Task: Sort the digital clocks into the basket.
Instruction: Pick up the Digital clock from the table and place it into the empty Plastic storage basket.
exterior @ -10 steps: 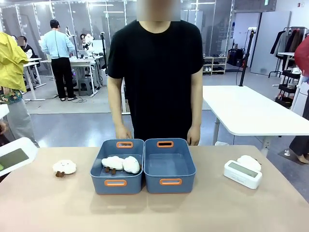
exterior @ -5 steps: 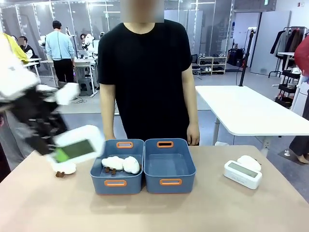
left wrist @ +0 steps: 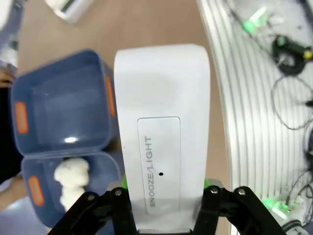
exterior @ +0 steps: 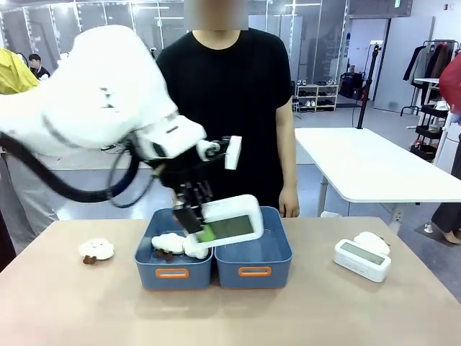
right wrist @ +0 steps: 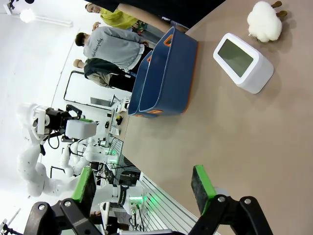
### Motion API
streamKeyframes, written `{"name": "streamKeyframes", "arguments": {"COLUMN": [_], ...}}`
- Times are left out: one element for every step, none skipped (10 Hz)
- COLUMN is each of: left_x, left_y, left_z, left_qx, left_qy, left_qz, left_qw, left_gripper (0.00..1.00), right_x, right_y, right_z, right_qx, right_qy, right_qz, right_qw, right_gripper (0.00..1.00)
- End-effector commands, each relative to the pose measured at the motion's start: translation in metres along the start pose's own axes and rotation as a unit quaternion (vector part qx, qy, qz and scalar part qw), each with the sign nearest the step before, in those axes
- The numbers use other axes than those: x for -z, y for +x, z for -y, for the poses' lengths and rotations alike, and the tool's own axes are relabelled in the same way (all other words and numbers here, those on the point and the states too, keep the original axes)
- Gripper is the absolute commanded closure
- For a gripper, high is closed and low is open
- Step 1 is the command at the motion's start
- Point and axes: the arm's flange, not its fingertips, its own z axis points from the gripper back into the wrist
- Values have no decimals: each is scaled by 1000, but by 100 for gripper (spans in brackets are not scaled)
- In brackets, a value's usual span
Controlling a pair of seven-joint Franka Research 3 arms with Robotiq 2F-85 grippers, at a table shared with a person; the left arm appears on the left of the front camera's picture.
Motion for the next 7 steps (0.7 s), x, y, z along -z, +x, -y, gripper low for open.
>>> {"name": "streamKeyframes", "arguments": {"left_x": [37, 67, 93, 114, 135, 152, 157], "left_y": [28, 36, 34, 28, 23, 19, 21], "left_z": [-42, -62, -84, -103, -116, -128, -140], "left_qx": [7, 19, 25, 19, 23, 33, 24], "left_qy": [-18, 9, 36, 45, 66, 83, 90], "left_qz": [-5, -17, -38, -46, -63, -77, -67], "left_qw": [1000, 1000, 998, 998, 996, 993, 993], "left_gripper": [92, 92, 92, 92, 92, 92, 92], "right_x": [-1, -1, -1, -1, -1, -1, -1], "right_y": [0, 0, 0, 0, 0, 0, 0], "right_z": [-1, -1, -1, -1, -1, -1, -1], "right_qx": [-2, -2, -2, -2, -2, -2, -2], "right_qy": [3, 3, 3, 3, 3, 3, 3], "right_qz": [1, 1, 1, 1, 1, 1, 1], "right_qw": [1000, 1000, 1000, 1000, 1000, 1000, 1000], "right_gripper": [0, 0, 0, 0, 0, 0, 0]}}
